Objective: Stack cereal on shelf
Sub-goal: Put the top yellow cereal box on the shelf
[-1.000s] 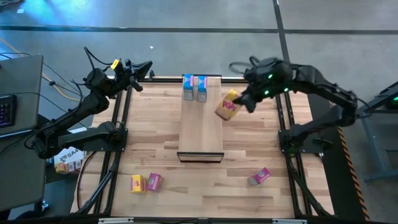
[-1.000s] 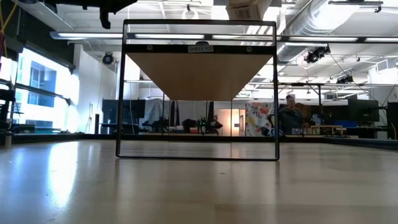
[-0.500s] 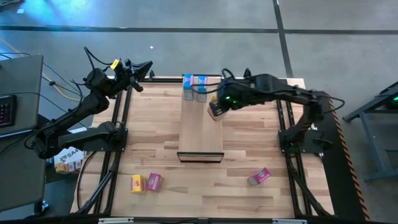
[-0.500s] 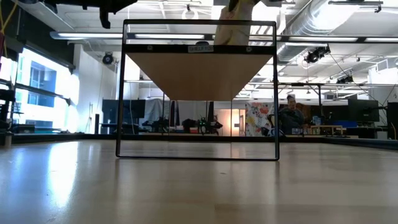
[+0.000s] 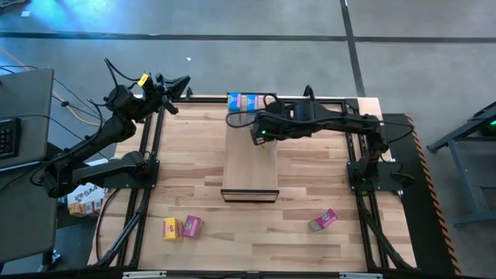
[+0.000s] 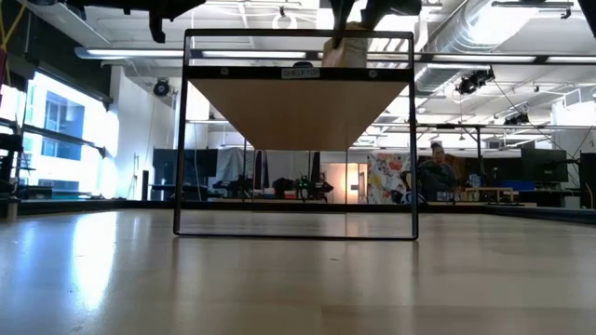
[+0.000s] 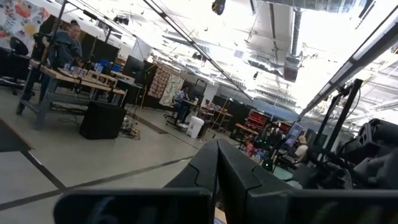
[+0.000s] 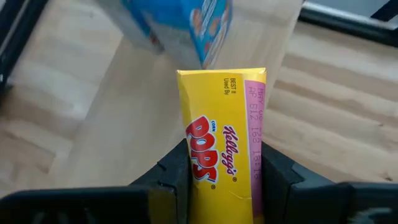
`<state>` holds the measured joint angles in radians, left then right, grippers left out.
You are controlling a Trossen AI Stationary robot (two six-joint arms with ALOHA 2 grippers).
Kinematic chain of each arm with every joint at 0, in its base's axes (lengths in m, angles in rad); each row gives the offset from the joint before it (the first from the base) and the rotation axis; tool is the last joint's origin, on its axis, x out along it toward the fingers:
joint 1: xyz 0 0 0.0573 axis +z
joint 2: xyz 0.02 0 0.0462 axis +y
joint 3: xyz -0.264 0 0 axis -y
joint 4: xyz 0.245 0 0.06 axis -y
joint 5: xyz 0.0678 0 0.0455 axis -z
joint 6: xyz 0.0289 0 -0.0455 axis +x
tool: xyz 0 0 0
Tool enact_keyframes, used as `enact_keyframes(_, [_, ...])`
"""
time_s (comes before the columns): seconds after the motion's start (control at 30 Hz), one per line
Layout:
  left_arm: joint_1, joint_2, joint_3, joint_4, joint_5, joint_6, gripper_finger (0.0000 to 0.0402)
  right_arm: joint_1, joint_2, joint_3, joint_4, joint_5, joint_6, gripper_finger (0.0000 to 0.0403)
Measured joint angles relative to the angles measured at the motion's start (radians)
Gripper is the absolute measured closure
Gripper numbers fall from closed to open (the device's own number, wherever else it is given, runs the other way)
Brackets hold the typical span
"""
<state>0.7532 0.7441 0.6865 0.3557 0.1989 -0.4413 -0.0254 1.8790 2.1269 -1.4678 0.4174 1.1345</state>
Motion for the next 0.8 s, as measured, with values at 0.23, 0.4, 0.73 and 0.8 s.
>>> enact_keyframes(0.23, [0.0,0.0,0.0,0.0,0.0,-0.003,0.0401,0.0,0.0,-0.001,-0.007,-0.024,0.04,0.0293])
enact_keyframes(0.4, [0.0,0.0,0.0,0.0,0.0,-0.003,0.0401,0.0,0.0,-0.032,-0.002,-0.02,0.117,0.0293])
enact_keyframes(0.73, [0.0,0.0,0.0,0.0,0.0,-0.002,0.0401,0.0,0.0,-0.062,0.091,-0.025,0.14,0.0293])
enact_keyframes(0.8, [0.0,0.0,0.0,0.0,0.0,-0.003,0.0401,0.0,0.0,-0.062,0.099,-0.027,0.117,0.0293])
